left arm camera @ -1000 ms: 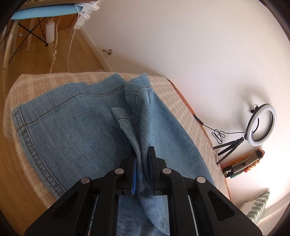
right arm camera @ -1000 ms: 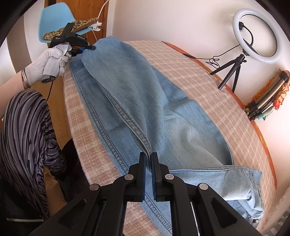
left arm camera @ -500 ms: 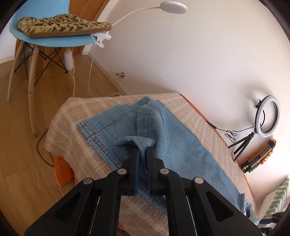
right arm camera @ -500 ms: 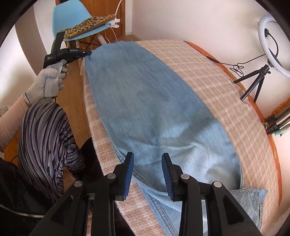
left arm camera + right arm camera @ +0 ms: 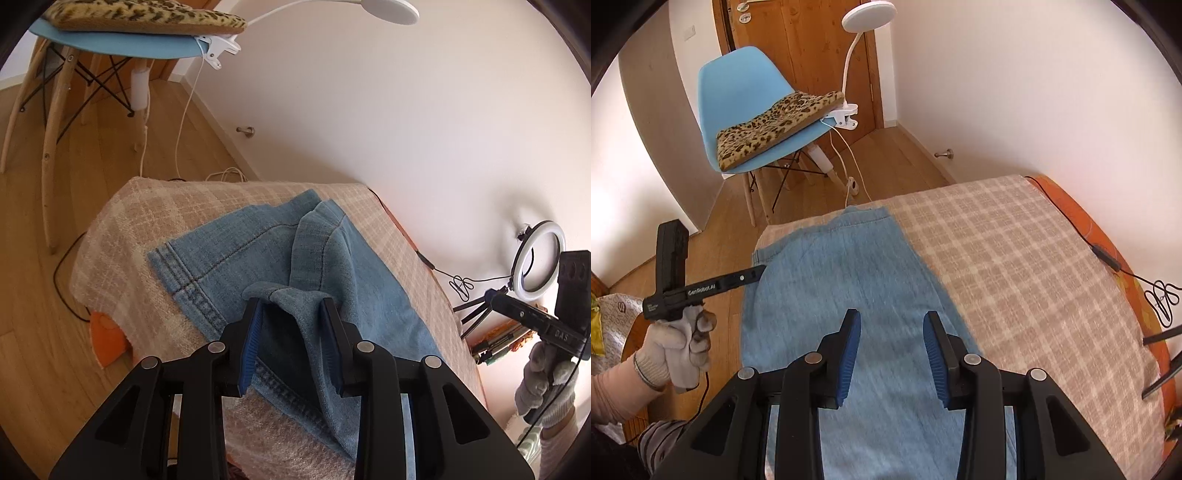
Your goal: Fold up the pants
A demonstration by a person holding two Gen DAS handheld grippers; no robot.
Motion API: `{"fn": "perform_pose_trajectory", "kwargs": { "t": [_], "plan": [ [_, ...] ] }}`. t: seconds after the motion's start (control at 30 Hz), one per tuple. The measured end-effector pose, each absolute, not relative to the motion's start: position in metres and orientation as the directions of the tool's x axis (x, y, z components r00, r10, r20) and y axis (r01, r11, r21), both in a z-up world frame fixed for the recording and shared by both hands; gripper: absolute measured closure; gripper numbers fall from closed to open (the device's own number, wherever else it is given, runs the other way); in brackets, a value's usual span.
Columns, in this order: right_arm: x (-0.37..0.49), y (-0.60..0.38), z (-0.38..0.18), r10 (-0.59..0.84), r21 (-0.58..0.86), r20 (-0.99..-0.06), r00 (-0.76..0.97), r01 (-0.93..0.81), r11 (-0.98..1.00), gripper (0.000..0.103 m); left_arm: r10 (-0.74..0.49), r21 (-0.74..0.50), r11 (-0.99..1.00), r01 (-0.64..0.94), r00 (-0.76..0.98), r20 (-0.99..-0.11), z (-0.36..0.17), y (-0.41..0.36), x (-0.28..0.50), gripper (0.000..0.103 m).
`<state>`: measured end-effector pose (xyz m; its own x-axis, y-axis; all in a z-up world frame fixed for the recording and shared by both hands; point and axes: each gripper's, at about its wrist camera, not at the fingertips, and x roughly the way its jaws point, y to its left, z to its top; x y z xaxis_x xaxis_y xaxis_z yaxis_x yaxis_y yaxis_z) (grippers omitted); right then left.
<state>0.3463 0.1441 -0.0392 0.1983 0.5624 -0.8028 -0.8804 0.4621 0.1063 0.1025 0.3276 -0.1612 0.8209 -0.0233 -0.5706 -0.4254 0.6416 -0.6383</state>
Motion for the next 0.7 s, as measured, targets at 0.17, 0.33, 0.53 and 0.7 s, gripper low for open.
{"fn": "perform_pose_trajectory", "kwargs": {
  "t": [0.17, 0.33, 0.53, 0.7],
  "plan": [
    [0.392, 0.207, -0.066, 0.562, 0.151, -0.812, 0.155, -0.876, 0.459, 0.061, -0.028, -0.657, 0.628, -0.417, 0.831, -0.555, -0.165, 0.329, 0.105, 0.08],
    [0.418, 0.252, -0.095, 0.568, 0.21, -0.818, 0.094, -0.87, 0.447, 0.061, -0.02, -0.678, 0.612, -0.407, 0.849, -0.527, -0.165, 0.332, 0.102, 0.089],
    [0.437, 0.282, -0.123, 0.574, 0.295, -0.819, 0.016, -0.846, 0.445, 0.061, 0.044, -0.664, 0.619, -0.418, 0.863, -0.503, -0.158, 0.328, 0.091, 0.097],
    [0.441, 0.297, -0.142, 0.551, 0.314, -0.834, -0.03, -0.847, 0.429, 0.061, 0.128, -0.61, 0.657, -0.443, 0.863, -0.489, -0.151, 0.318, 0.077, 0.098]
  ]
}}
